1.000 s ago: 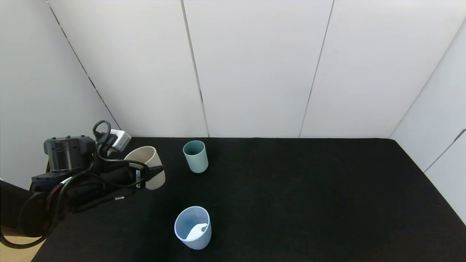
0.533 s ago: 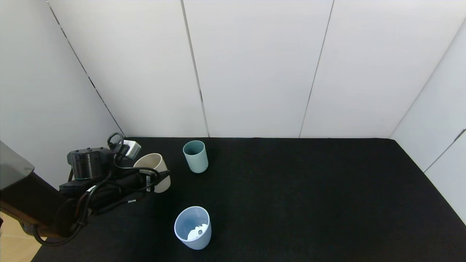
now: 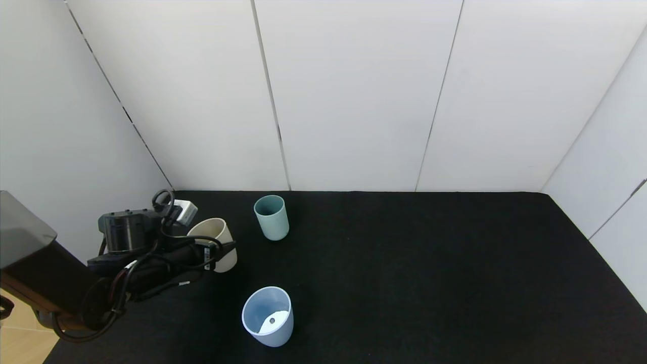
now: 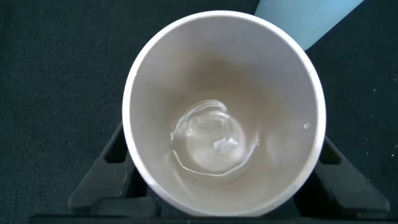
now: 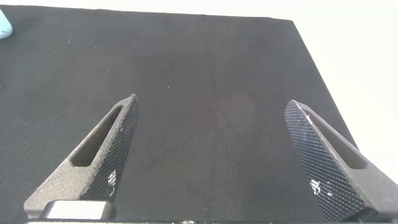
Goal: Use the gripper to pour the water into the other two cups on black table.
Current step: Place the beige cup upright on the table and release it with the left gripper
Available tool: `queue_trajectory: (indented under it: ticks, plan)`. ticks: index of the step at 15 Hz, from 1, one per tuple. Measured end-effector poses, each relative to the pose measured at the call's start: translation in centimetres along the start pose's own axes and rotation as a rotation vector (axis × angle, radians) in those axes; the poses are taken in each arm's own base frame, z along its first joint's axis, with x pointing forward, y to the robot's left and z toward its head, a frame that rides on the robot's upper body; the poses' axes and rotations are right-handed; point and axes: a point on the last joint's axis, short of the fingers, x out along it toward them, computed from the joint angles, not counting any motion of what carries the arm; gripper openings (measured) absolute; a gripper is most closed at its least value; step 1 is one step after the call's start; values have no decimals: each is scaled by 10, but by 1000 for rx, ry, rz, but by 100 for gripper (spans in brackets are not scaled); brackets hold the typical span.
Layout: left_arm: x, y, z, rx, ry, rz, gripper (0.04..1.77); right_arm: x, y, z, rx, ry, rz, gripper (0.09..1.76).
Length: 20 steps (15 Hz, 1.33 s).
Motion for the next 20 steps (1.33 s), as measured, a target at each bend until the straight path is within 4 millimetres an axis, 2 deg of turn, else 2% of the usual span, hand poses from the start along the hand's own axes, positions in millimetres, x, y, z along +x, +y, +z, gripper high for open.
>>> queue_trajectory:
  ticks: [13, 16, 20]
  plan:
    - [3, 5, -6, -18, 18, 13, 125, 0, 0, 0, 0, 0, 0, 171]
    - [3, 5, -6, -17, 18, 12, 140, 0, 0, 0, 0, 0, 0, 171]
    - [3, 5, -6, -16, 13, 11, 152, 0, 0, 0, 1, 0, 0, 171]
